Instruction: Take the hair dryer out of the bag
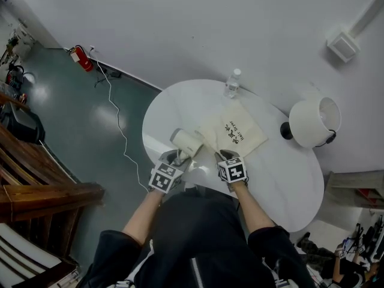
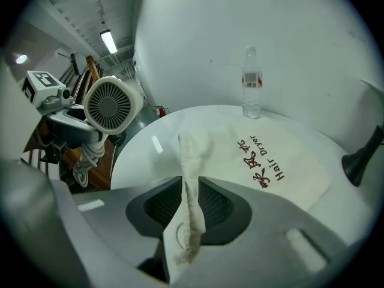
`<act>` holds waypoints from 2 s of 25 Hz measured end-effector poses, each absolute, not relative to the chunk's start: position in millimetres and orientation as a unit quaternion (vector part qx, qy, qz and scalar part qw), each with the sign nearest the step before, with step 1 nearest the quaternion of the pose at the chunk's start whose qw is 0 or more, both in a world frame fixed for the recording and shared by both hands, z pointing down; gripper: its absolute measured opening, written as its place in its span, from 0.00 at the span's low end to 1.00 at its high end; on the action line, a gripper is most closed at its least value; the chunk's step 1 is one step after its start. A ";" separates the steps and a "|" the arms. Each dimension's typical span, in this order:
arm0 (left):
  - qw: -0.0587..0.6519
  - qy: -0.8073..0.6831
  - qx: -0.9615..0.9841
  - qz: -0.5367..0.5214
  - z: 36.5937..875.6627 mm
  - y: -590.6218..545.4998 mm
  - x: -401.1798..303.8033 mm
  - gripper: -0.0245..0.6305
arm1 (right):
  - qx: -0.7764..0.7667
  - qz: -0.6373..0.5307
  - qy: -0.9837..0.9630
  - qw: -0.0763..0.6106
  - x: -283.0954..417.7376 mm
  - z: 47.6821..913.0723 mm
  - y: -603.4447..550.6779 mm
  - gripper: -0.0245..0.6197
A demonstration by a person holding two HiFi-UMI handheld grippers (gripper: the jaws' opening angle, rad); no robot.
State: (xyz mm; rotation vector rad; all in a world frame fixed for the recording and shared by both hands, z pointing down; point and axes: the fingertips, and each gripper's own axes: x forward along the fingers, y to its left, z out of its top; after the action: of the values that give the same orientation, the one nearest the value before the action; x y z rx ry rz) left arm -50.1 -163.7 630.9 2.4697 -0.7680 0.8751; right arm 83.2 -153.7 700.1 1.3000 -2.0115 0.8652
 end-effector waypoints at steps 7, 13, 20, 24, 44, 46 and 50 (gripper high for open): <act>0.213 -0.287 0.896 0.263 612.1 -170.5 -50.1 0.30 | 0.506 0.300 -0.771 0.243 73.2 656.7 -151.2 0.14; 0.195 -0.285 0.906 0.243 590.0 -174.6 -50.2 0.30 | 0.552 0.225 -0.770 0.226 74.8 612.7 -152.2 0.05; 0.164 -0.287 0.918 0.219 559.7 -185.8 -48.6 0.30 | 0.569 0.173 -0.780 0.193 75.5 561.6 -157.2 0.05; 0.148 -0.289 0.924 0.204 546.0 -190.5 -49.5 0.30 | 0.580 0.138 -0.788 0.157 72.3 522.6 -160.0 0.05; 0.131 -0.288 0.930 0.185 525.8 -198.7 -47.3 0.30 | 0.578 0.093 -0.800 0.129 67.3 479.2 -163.0 0.05; 0.133 -0.288 0.930 0.187 527.3 -198.7 -47.1 0.30 | 0.576 0.094 -0.801 0.131 66.8 480.3 -163.5 0.04; 0.137 -0.287 0.929 0.189 530.6 -198.0 -47.3 0.30 | 0.575 0.096 -0.802 0.135 66.3 483.9 -164.5 0.05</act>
State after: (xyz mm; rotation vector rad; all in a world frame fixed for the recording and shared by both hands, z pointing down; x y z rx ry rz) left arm -47.3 -198.0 530.6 2.6894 -0.8302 0.5468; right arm 66.3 -164.5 483.9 1.6651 -2.3228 0.2780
